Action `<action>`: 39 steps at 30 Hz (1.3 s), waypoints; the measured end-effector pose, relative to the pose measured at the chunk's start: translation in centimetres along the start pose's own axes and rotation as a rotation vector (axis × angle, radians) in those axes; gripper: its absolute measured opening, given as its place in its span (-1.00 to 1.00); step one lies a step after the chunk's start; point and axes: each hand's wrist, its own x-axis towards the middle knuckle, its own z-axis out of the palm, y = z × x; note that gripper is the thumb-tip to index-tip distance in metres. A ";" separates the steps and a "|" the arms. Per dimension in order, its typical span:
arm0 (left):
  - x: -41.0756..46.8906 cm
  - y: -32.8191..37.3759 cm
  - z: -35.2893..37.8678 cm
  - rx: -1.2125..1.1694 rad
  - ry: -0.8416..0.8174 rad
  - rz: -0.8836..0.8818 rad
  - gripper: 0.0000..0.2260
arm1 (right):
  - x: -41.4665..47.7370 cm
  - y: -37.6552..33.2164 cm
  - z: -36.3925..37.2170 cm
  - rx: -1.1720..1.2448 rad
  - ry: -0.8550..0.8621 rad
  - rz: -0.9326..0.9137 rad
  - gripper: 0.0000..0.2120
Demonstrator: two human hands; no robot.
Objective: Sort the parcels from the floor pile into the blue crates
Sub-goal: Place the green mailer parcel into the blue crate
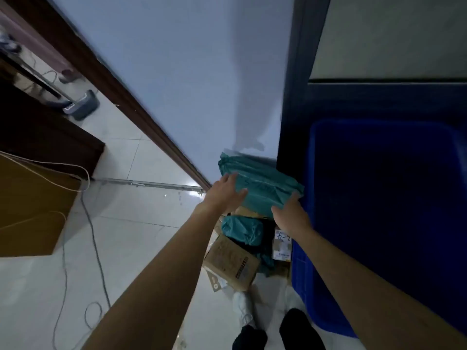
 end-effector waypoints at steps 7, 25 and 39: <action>6.9 -2.1 1.4 -0.082 -0.017 -0.108 -0.29 | 4.4 2.1 0.9 0.023 -0.008 0.055 -0.23; 9.1 -5.4 4.6 -0.698 -0.104 -0.270 -0.56 | 6.9 2.9 3.0 0.618 -0.017 0.244 -0.41; 2.2 -4.9 -0.3 -0.764 0.107 -0.161 -0.61 | -2.4 -0.7 1.0 0.658 -0.005 0.085 -0.76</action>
